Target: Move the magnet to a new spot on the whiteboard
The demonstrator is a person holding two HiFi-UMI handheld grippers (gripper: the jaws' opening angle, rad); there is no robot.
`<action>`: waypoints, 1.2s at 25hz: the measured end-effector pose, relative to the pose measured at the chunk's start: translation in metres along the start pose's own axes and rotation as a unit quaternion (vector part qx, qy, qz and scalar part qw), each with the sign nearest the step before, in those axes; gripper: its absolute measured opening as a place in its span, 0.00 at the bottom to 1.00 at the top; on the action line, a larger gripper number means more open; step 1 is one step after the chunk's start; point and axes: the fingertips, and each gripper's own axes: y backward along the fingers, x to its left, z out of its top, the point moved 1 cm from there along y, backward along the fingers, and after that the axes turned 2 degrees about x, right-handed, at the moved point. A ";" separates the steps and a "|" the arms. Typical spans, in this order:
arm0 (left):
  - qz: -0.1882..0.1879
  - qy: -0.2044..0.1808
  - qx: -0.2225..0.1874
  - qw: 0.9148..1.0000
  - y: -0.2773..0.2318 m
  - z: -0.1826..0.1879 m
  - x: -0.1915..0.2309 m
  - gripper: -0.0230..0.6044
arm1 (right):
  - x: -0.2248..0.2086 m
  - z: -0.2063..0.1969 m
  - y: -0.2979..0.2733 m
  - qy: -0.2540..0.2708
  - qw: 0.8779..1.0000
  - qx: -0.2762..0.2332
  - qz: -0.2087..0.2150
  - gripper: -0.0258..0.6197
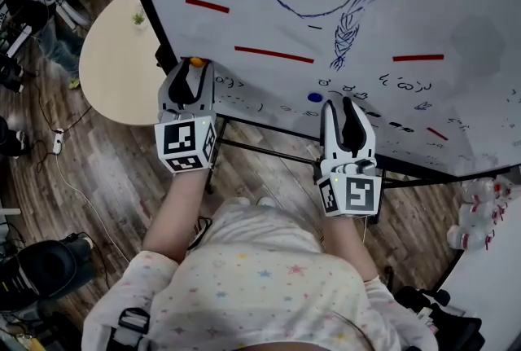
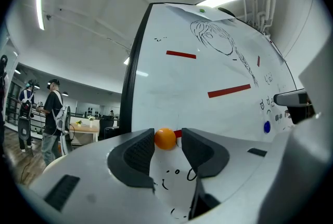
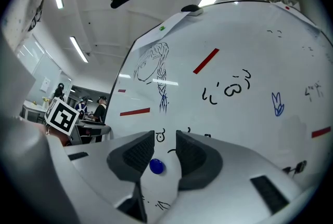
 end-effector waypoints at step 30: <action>-0.012 0.006 -0.004 1.000 0.001 0.002 -0.004 0.23 | -0.004 0.001 0.003 -0.004 1.000 -0.004 -0.003 0.24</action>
